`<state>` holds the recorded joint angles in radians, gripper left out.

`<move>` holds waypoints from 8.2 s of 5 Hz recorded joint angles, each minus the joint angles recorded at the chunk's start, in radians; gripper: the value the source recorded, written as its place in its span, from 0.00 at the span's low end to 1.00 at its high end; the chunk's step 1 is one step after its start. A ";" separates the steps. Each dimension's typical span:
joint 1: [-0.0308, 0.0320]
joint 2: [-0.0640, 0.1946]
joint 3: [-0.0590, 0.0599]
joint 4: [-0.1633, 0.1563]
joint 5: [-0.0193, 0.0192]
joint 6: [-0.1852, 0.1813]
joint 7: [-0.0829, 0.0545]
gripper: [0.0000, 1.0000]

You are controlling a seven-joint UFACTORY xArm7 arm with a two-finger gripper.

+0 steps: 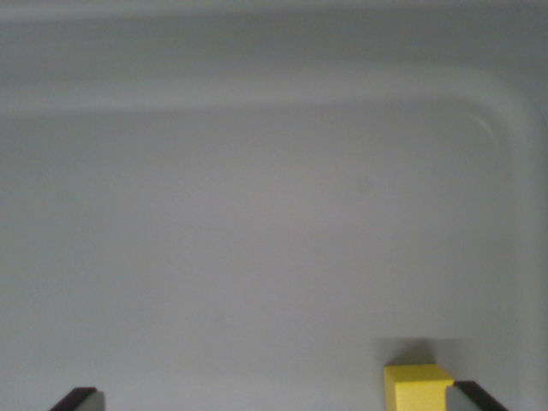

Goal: Pick yellow cube

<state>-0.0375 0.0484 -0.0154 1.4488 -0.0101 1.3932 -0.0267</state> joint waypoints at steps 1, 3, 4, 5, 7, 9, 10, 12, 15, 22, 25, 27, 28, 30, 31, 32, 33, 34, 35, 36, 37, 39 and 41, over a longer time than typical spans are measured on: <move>-0.0074 0.008 -0.006 -0.031 0.0022 -0.036 -0.018 0.00; -0.0155 0.017 -0.012 -0.065 0.0047 -0.075 -0.038 0.00; -0.0155 0.017 -0.012 -0.065 0.0047 -0.075 -0.038 0.00; -0.0240 0.026 -0.019 -0.101 0.0073 -0.116 -0.059 0.00; -0.0331 0.035 -0.027 -0.139 0.0100 -0.160 -0.082 0.00; -0.0427 0.046 -0.034 -0.179 0.0129 -0.206 -0.105 0.00; -0.0427 0.046 -0.034 -0.179 0.0129 -0.206 -0.105 0.00; -0.0520 0.056 -0.042 -0.219 0.0157 -0.251 -0.129 0.00; -0.0711 0.076 -0.057 -0.299 0.0214 -0.344 -0.176 0.00; -0.1001 0.107 -0.081 -0.421 0.0302 -0.484 -0.248 0.00; -0.1180 0.126 -0.095 -0.496 0.0356 -0.570 -0.292 0.00; -0.1262 0.135 -0.102 -0.531 0.0381 -0.610 -0.312 0.00; -0.1262 0.135 -0.102 -0.531 0.0381 -0.610 -0.312 0.00; -0.1339 0.143 -0.108 -0.563 0.0404 -0.647 -0.331 0.00; -0.1408 0.150 -0.113 -0.592 0.0425 -0.681 -0.348 0.00; -0.1408 0.150 -0.113 -0.592 0.0425 -0.681 -0.348 0.00; -0.1468 0.157 -0.118 -0.617 0.0443 -0.709 -0.363 0.00; -0.1468 0.157 -0.118 -0.617 0.0443 -0.709 -0.363 0.00; -0.1522 0.163 -0.123 -0.640 0.0459 -0.735 -0.376 0.00; -0.1522 0.163 -0.123 -0.640 0.0459 -0.735 -0.376 0.00; -0.1566 0.167 -0.126 -0.658 0.0472 -0.756 -0.387 0.00; -0.1599 0.171 -0.129 -0.672 0.0482 -0.773 -0.395 0.00; -0.1621 0.173 -0.131 -0.682 0.0489 -0.783 -0.401 0.00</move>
<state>-0.1997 0.2216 -0.1460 0.7673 0.0388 0.6098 -0.4275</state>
